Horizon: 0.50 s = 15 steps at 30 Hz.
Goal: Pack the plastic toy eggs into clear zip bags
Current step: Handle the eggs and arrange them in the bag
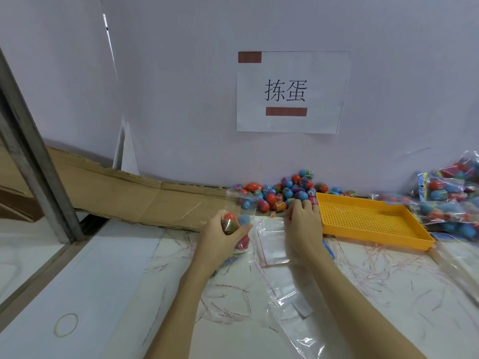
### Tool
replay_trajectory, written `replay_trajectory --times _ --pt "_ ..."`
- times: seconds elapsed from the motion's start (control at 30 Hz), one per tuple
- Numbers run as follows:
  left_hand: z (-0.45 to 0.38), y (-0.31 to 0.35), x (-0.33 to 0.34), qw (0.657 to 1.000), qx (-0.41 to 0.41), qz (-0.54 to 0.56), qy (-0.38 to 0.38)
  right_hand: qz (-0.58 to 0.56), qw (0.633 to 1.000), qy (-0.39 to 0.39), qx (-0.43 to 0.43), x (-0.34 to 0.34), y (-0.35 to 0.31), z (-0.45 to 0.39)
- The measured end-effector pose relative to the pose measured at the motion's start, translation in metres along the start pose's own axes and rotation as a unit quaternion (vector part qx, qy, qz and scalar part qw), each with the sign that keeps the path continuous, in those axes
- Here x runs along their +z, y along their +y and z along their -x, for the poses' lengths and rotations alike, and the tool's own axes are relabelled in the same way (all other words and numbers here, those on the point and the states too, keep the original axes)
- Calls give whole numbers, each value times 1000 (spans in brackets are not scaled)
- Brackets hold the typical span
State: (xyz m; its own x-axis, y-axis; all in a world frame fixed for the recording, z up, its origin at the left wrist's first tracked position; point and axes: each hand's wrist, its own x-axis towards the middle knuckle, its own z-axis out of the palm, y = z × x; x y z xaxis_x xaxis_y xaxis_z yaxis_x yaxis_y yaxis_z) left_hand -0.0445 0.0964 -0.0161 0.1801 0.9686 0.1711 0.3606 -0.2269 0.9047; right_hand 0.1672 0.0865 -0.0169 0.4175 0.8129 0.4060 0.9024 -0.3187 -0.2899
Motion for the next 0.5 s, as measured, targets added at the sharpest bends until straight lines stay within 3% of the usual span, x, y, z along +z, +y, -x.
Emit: replay_trajectory --times 0.13,0.3,0.37,0.5 --pt "1 0 -1 1000 5 14 -15 -45 998 39 -17 0 3 0" --pt "1 2 -1 1000 11 7 -13 -258 963 74 -3 -10 -8 16" --pt "2 2 -1 1000 20 3 -12 -340 935 98 11 -16 -15 25" --pt "5 3 3 996 58 -62 0 -532 838 119 22 -39 -31 38"
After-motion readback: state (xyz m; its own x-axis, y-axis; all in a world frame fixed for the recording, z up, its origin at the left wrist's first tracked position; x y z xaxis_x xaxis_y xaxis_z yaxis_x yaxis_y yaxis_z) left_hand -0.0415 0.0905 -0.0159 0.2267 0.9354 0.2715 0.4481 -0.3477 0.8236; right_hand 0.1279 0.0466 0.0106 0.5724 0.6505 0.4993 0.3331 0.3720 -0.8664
